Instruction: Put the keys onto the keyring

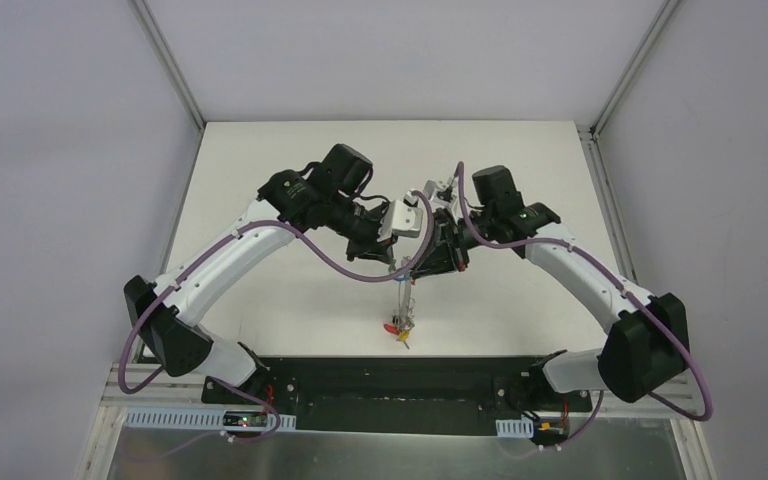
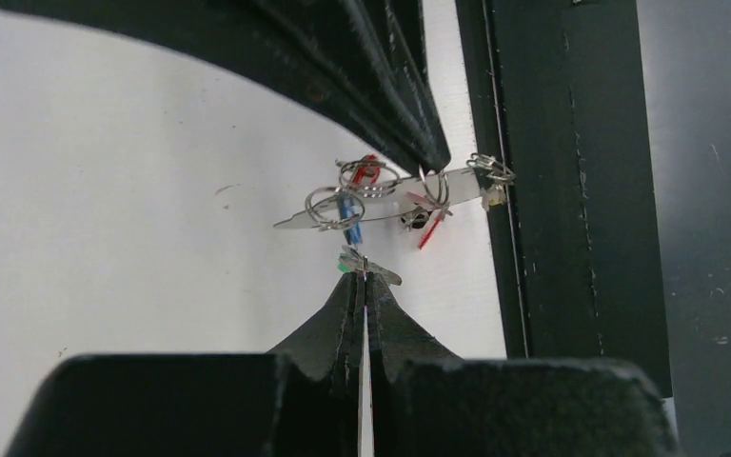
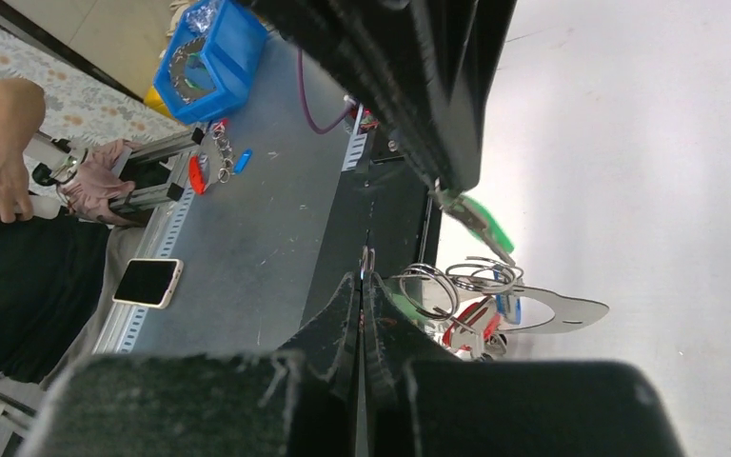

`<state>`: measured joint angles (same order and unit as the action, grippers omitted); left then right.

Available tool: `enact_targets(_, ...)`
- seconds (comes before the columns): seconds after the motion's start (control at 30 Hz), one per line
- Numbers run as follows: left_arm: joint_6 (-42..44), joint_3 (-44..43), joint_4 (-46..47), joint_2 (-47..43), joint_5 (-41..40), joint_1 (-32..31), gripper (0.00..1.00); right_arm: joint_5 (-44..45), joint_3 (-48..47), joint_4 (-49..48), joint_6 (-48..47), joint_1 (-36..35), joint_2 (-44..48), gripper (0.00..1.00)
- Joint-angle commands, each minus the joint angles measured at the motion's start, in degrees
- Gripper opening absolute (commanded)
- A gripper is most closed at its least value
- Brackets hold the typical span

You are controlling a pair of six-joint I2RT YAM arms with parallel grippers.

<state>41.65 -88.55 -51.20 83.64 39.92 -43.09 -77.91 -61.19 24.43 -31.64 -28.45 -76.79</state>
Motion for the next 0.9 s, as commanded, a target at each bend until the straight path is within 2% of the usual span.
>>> enact_targets(0.0, 2.7, 1.7, 0.7, -2.8, 4.4, -0.8, 0.0, -1.7, -4.2, -5.4, 3.6, -2.7, -2.5, 0.0)
enact_targets(0.37, 6.4, 3.9, -1.0, -4.0, 5.9, -1.5, 0.0, -2.0, -6.3, -6.7, 5.9, -4.8, -7.1, 0.0)
enact_targets(0.87, 9.7, 5.5, -2.6, -5.5, 7.7, -1.8, 0.0, -1.4, -6.0, -8.6, 8.4, -5.0, -7.9, 0.0)
